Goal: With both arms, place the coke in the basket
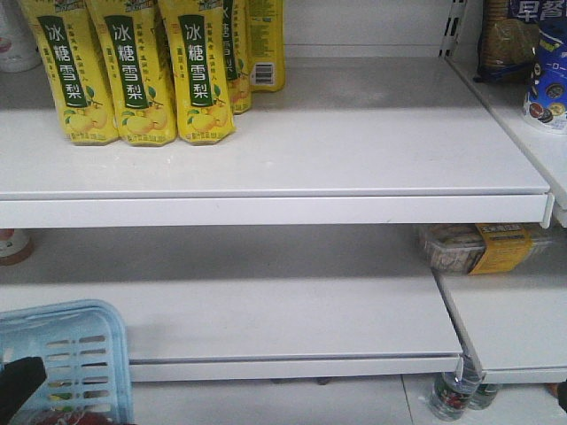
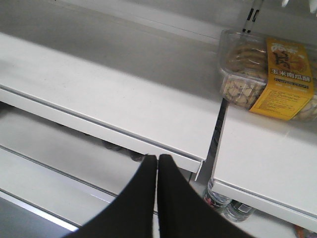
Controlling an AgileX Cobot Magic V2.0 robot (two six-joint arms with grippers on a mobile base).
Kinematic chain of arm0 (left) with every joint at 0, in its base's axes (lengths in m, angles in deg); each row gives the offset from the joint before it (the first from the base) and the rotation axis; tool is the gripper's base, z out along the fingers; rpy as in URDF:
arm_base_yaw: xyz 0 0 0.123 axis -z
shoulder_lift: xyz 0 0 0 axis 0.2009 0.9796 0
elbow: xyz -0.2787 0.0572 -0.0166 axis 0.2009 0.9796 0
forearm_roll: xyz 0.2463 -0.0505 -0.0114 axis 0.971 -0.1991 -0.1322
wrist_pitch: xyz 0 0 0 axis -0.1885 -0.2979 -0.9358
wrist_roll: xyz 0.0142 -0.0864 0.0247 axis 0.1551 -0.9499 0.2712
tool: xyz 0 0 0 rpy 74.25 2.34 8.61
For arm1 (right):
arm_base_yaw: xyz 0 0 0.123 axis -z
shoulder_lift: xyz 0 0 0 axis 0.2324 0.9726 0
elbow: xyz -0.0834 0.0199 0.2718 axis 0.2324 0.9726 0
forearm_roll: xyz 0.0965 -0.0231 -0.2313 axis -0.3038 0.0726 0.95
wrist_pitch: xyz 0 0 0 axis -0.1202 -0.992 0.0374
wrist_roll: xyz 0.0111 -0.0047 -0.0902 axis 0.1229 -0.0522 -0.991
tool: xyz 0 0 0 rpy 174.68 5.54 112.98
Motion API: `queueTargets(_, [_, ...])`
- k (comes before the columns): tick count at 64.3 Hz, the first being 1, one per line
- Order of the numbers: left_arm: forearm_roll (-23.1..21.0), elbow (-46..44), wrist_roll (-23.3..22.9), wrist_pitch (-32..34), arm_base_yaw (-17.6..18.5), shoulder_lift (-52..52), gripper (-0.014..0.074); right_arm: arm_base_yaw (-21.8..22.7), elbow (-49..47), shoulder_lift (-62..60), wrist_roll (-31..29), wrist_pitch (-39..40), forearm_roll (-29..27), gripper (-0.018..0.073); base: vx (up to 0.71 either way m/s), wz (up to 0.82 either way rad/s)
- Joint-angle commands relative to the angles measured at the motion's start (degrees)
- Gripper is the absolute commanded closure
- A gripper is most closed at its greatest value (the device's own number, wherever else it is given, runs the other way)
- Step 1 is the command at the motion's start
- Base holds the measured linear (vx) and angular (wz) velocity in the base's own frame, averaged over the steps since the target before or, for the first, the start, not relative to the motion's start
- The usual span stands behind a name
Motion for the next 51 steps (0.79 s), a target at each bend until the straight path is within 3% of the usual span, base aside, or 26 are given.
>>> queueTargets(1, [5.6,2.61,-2.09,14.07,-0.08,-2.7,0.0603,0.07,-1.48,0.46,-0.09,3.97,0.23,0.0565,0.0,0.0])
queueTargets(17, [12.78,14.08,-2.25,24.94,-0.08,-9.89,0.0603,0.07,-1.48,0.46,-0.09,3.97,0.23,0.0565,0.0,0.0])
queueTargets(23, [14.11,14.31,-2.2,22.24,-0.08,-12.1,0.0603,0.07,-1.48,0.46,-0.09,3.97,0.23,0.0565,0.0,0.0])
queueTargets(31, [20.12,14.31,-2.2,19.44,-0.33,-15.19,0.0603,0.07,-1.48,0.46,-0.09,3.97,0.23,0.0565,0.0,0.0])
queueTargets(36, [20.74,14.36,-2.2,19.05,-2.33,-17.47,0.0603,0.07,-1.48,0.46,-0.09,3.97,0.23,0.0565,0.0,0.0])
queueTargets(51, [20.56,14.36,-1.89,19.05,-13.01,-24.64,0.0603,0.07,-1.48,0.46,-0.09,3.97,0.23,0.0565,0.0,0.0])
